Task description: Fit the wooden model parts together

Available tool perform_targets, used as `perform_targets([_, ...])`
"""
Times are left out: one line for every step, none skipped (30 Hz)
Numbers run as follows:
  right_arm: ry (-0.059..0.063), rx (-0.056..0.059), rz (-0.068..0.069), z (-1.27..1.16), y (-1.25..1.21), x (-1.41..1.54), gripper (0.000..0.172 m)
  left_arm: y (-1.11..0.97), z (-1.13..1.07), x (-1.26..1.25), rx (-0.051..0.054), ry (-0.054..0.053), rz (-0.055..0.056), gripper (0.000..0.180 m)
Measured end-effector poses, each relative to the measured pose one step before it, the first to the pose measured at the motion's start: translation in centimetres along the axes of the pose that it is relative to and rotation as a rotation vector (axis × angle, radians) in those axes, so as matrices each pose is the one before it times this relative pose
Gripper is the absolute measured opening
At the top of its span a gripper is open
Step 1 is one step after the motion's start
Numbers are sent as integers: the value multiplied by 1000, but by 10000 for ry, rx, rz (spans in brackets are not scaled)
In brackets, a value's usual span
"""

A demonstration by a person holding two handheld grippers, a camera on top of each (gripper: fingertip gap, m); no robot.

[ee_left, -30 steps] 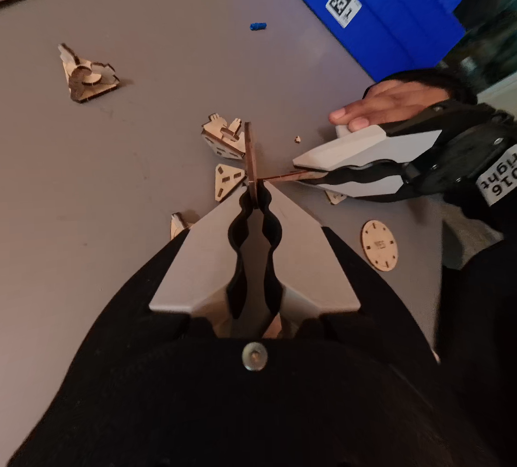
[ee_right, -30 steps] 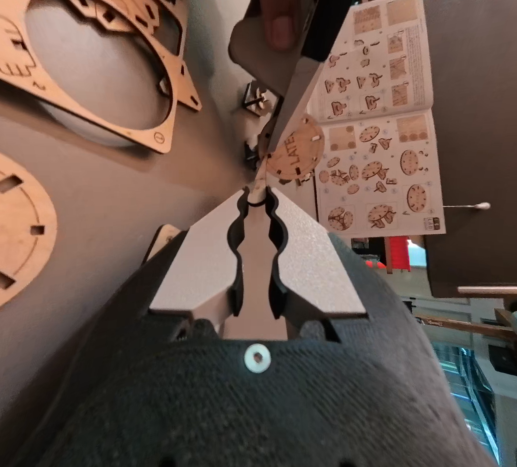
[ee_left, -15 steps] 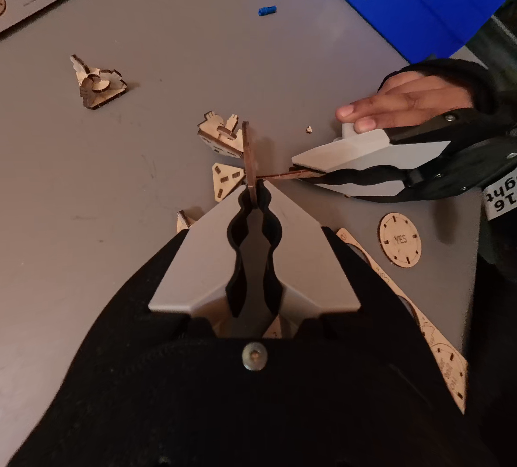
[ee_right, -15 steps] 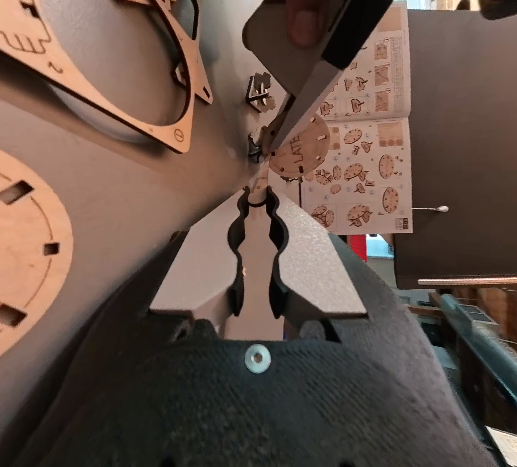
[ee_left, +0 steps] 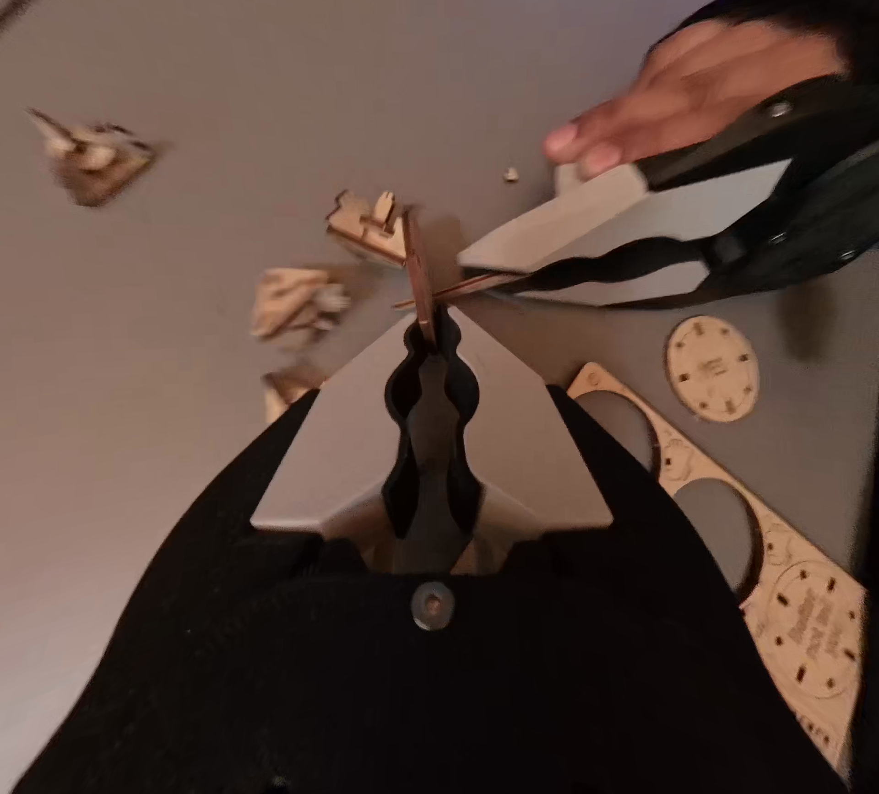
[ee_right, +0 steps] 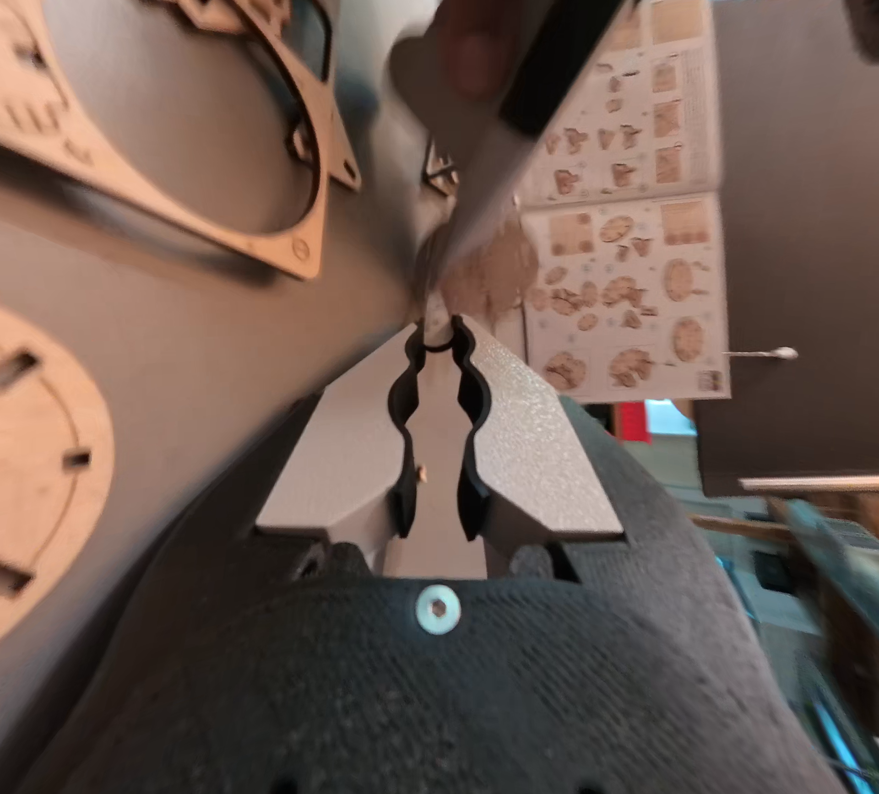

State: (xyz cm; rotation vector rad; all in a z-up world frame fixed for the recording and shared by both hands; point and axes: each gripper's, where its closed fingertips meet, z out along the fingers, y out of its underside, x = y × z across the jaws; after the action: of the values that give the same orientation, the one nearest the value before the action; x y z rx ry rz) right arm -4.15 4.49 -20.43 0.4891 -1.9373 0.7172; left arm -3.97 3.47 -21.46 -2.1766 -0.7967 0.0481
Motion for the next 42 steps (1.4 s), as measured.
perform_targets([60,-2,-60,89,-106,50,10,-207,160,-65,-25,-304,125,4])
perform_targets([140,-141,-25,12,202,147,10,-242,-165,-141,-88,-186,24,3])
perform_targets([110,-122,31,-62,326,152,10,-368,-169,-6,91,-21,-107,3])
perform_targets([-18,-7,49,-118,217,47,11,-133,9,146,76,95,-223,3])
perform_targets([-72,43,60,-92,62,3,10,-8,81,103,94,65,-95,3])
perform_targets([-78,24,-43,49,-58,-74,10,55,50,-41,23,6,-32,3])
perform_targets([-3,11,-158,69,-111,2,10,-31,3,-123,44,23,-84,3])
perform_targets([14,20,-137,30,-96,92,10,-113,-82,-344,87,-66,-145,3])
perform_targets([28,-24,-37,-37,21,164,10,-119,-244,-738,107,-273,-96,3])
perform_targets([55,-39,-92,-110,103,178,10,-176,-384,-743,185,-209,-205,3])
perform_targets([24,35,-57,-187,35,83,10,-16,-481,-936,70,-255,-194,3])
perform_targets([18,-2,-18,-162,119,85,10,-74,-534,-854,154,-149,-245,3])
perform_targets([67,14,48,-120,92,237,10,-110,-457,-424,165,144,-340,3])
perform_targets([48,36,177,-47,51,291,10,-99,-320,-1,137,375,-374,3])
perform_targets([3,25,242,27,52,255,11,-87,-197,241,89,445,-366,3])
perform_targets([-33,22,244,64,80,163,10,74,-63,443,-42,466,-249,3])
perform_targets([-41,24,200,52,60,79,11,151,18,391,-92,317,-133,3])
perform_targets([-89,87,263,17,-37,-23,10,99,59,253,-48,136,-6,2])
perform_targets([-143,122,418,-3,-117,-44,10,155,141,331,-85,119,83,2])
perform_targets([-153,85,498,15,-79,28,10,216,203,312,-126,110,71,2])
perform_targets([-110,46,446,25,4,145,10,211,252,248,-127,71,68,2])
perform_targets([-109,4,347,38,116,110,10,195,262,135,-113,8,86,2])
perform_targets([-109,-51,263,56,215,60,10,242,237,16,-149,-65,88,6])
perform_targets([-137,-52,207,53,228,-36,10,204,215,-111,-137,-125,95,14])
perform_targets([-174,-50,182,71,215,-162,10,83,178,-271,-58,-221,77,23])
perform_targets([-140,-46,137,78,183,-145,10,36,154,-227,-38,-190,67,32])
perform_targets([-113,-34,79,80,116,-130,10,1,149,-101,-27,-94,42,37])
perform_targets([-69,-10,21,48,38,-101,10,-211,85,-39,90,-63,36,40])
perform_targets([-17,2,-32,33,-37,-37,10,-327,40,-228,148,-214,18,50])
perform_targets([-15,11,-38,11,-72,-50,10,-375,32,-146,149,-189,45,55])
perform_targets([-34,23,-11,5,-104,-87,10,-452,21,18,186,-122,72,55])
perform_targets([-20,17,-2,12,-86,-60,10,-483,46,138,205,-73,66,55])
perform_targets([8,1,15,-10,-41,7,10,-256,113,392,45,82,97,42])
perform_targets([14,-21,113,-6,14,73,10,-45,166,157,-74,-68,110,22])
perform_targets([4,-25,251,-22,77,169,10,-4,95,-250,-42,-328,119,7])
perform_targets([-51,-5,383,-36,85,180,10,57,31,-78,-44,-179,175,1])
perform_targets([-104,27,491,-43,65,182,10,44,-21,-36,-13,-92,52,1])
perform_targets([-143,20,605,-47,54,170,10,22,-38,44,20,35,-34,1])
perform_targets([-261,-22,757,-47,30,16,10,43,-26,86,14,112,-103,0])
perform_targets([-292,-4,751,-55,-63,-15,10,32,-32,-8,26,75,-168,0])
perform_targets([-96,96,610,-120,-241,210,10,20,-60,-60,6,27,-114,0])
perform_targets([-90,110,570,-119,-262,173,10,47,-48,-39,-21,-4,-43,0])
